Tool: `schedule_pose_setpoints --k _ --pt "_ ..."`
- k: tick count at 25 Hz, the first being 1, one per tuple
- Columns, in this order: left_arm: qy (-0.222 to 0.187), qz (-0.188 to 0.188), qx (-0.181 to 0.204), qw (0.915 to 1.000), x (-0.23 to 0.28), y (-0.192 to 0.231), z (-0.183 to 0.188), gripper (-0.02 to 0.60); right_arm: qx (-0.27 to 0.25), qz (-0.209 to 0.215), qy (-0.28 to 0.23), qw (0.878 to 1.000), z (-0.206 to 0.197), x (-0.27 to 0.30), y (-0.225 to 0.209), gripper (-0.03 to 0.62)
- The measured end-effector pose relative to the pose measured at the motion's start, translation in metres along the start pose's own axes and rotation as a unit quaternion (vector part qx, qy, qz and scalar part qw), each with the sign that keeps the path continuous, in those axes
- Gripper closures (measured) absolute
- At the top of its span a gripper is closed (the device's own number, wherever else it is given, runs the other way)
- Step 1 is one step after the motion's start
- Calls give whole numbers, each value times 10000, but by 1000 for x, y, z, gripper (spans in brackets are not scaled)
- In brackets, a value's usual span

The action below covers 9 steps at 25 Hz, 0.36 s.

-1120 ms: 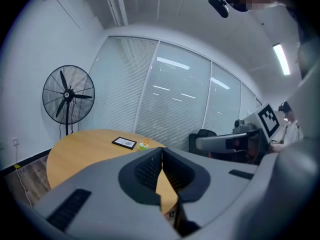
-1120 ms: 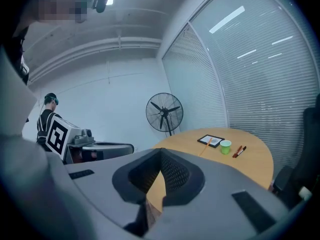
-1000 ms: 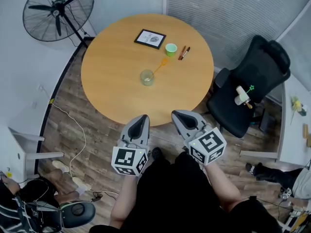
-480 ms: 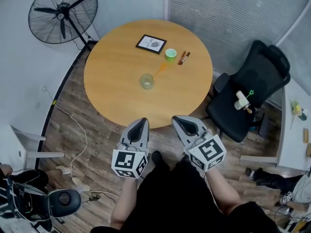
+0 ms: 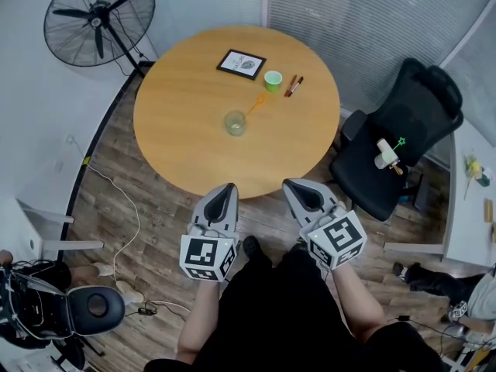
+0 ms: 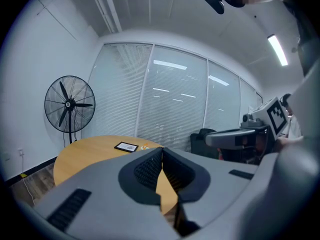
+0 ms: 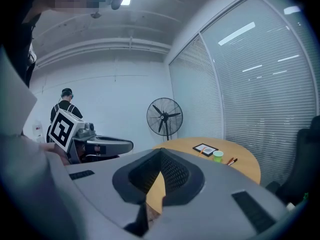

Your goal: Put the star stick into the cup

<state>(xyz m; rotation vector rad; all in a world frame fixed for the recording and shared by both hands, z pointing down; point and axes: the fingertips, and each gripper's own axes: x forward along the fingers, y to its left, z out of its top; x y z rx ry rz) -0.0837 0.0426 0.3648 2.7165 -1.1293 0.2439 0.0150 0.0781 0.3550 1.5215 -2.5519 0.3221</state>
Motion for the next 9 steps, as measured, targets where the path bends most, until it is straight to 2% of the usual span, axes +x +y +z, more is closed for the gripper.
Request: schedule_pose_setpoints --k 9 --pt "26 24 -27 10000 3 7 -7 581 -116 -35 123 9999 -6 3 0 588"
